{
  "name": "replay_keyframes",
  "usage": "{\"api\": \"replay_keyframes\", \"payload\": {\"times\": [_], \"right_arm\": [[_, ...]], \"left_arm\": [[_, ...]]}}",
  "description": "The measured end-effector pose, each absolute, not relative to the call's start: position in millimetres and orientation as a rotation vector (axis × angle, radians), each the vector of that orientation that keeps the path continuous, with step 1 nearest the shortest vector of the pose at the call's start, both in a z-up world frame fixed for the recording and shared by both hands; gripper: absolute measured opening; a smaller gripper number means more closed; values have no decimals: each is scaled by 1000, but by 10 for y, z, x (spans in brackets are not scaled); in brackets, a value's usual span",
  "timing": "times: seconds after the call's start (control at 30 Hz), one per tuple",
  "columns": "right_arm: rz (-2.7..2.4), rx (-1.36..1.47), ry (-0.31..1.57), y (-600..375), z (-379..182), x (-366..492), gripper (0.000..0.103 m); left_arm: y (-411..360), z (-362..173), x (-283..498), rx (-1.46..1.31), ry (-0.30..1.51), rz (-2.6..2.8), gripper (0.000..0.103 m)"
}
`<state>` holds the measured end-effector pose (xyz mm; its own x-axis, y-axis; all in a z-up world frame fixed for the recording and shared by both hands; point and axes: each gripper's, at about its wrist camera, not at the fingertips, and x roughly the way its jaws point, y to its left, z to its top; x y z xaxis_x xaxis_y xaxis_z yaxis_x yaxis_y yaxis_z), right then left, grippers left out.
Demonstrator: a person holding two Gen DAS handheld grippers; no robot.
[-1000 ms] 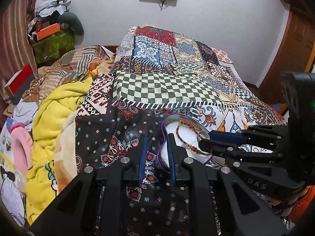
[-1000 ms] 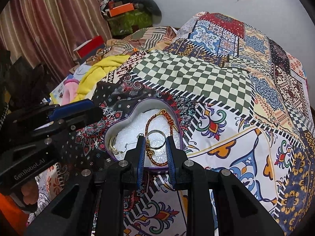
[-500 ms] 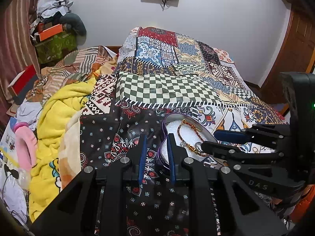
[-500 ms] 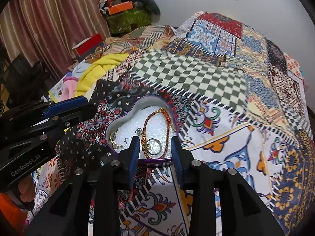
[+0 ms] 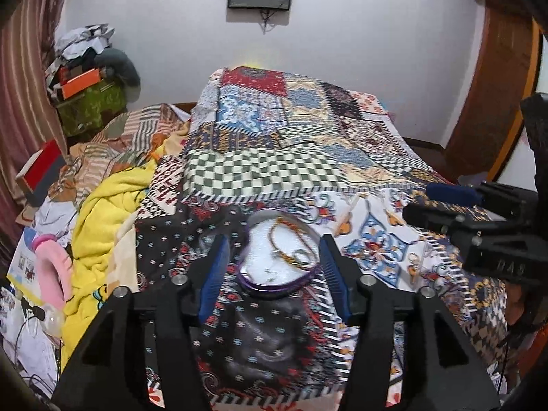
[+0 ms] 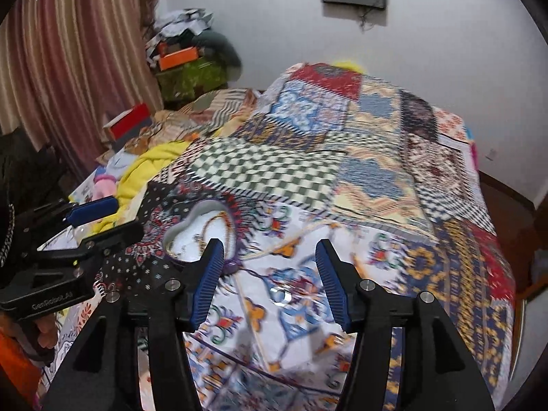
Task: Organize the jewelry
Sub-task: 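Move the right tool back toward the remaining rings on the quilt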
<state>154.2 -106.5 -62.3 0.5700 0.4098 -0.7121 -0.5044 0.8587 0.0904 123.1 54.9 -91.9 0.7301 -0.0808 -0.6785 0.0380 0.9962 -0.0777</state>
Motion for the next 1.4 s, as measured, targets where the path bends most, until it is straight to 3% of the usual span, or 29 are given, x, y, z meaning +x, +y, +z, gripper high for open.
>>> {"api": "replay_keyframes", "payload": {"times": [0.3, 0.63, 1.17, 1.4], "right_arm": [[409, -98, 799, -1700, -619, 1466, 53], [314, -100, 876, -2225, -872, 1437, 53], [405, -134, 997, -2003, -1269, 1595, 53], [422, -132, 1023, -1968, -1333, 1741, 53]], "left_arm": [[27, -899, 1188, 7, 777, -162, 63], [-432, -1280, 1366, 30, 899, -245, 63], [-519, -1818, 1558, -13, 1023, -306, 63], [-452, -1934, 1769, -77, 1043, -320, 51]]}}
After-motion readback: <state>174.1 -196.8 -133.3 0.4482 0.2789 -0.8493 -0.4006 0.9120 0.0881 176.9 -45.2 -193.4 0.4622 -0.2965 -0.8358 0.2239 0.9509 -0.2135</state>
